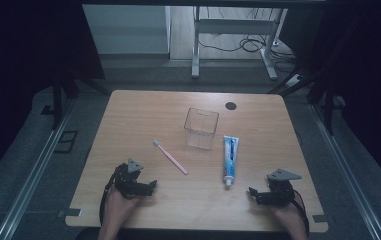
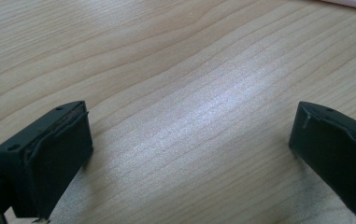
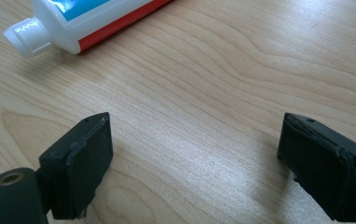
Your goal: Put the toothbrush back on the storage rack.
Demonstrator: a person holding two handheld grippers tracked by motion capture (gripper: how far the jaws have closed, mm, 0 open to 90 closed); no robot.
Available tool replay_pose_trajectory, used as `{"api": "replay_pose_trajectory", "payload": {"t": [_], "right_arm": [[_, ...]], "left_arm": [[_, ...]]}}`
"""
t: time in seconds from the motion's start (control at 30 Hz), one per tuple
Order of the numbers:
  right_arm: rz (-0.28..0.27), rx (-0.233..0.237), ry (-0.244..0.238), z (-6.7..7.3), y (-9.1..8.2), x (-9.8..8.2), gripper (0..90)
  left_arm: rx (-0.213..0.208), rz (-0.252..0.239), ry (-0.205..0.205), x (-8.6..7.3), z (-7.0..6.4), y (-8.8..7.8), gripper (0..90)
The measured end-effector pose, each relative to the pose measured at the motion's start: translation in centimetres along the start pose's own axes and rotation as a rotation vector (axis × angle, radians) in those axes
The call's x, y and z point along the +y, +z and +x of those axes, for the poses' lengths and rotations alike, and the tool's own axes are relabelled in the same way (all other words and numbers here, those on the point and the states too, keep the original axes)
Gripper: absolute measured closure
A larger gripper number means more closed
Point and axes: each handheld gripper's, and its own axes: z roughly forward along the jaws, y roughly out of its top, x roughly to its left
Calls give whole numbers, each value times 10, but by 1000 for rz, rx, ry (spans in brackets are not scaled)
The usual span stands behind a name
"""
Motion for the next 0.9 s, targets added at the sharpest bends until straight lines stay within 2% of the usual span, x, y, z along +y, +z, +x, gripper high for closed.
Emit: {"api": "replay_pose_trajectory", "payload": {"t": [0.73,0.9], "right_arm": [[1,2,0,0,0,0,93],[1,2,0,0,0,0,93]], "left_arm": [[0,0,1,1,0,0,2],[-1,-16,1,0,0,-2,65]]}}
